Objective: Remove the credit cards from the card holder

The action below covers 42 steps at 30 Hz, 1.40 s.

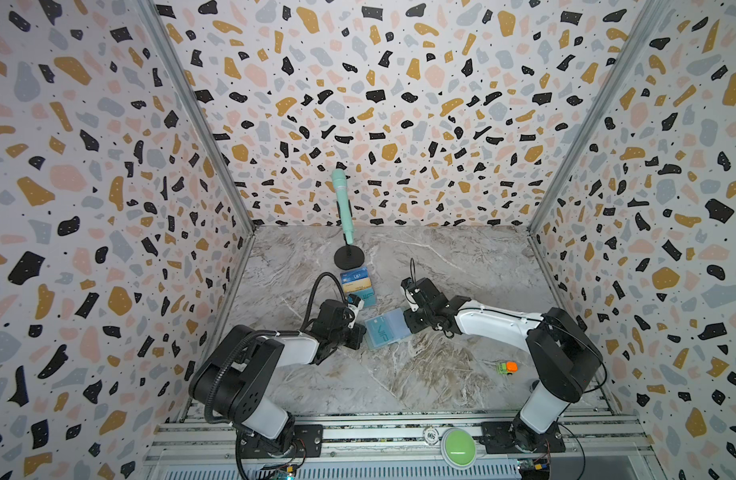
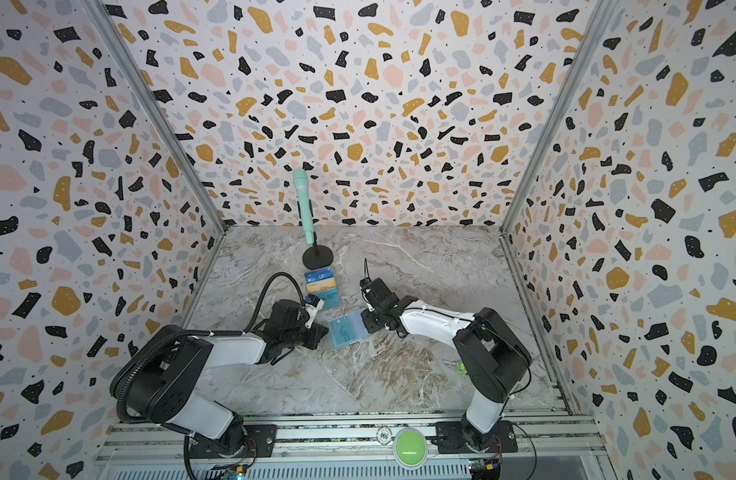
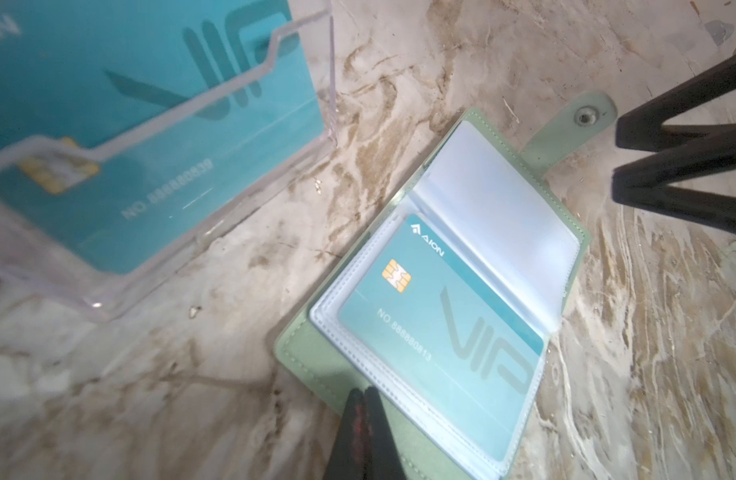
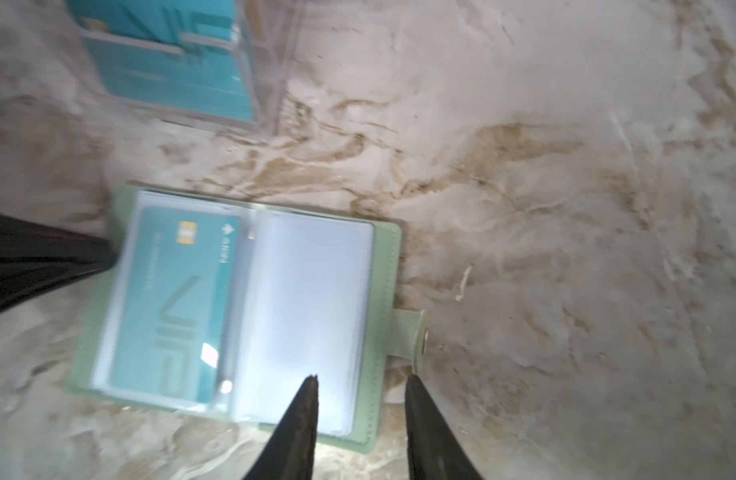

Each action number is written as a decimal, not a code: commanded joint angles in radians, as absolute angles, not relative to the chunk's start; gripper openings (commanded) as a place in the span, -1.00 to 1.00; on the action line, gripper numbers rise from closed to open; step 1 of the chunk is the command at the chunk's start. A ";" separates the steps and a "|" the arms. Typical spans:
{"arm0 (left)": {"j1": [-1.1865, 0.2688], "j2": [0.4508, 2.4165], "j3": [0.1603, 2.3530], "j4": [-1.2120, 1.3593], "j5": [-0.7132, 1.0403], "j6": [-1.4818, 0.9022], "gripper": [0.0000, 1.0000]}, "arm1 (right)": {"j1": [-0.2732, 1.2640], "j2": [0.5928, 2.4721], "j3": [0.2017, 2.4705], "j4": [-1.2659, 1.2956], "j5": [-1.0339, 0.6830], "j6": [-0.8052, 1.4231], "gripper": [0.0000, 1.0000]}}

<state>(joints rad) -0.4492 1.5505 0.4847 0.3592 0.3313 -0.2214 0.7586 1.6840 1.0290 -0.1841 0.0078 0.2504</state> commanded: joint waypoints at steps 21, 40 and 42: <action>-0.453 1.598 0.514 0.357 0.348 -0.225 -1.00 | 0.678 1.791 0.978 0.109 -0.599 0.399 -0.33; -0.453 1.594 0.523 0.351 0.334 -0.199 -1.00 | 0.677 1.903 1.000 0.110 -0.572 0.446 -0.30; -0.453 1.602 0.526 0.351 0.337 -0.197 -1.00 | 0.676 1.912 1.001 0.116 -0.595 0.454 -0.31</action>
<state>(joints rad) -0.4492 1.5776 0.5049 0.3676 0.3424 -0.2195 0.6735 1.8889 0.9836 0.1177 -0.5716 0.4343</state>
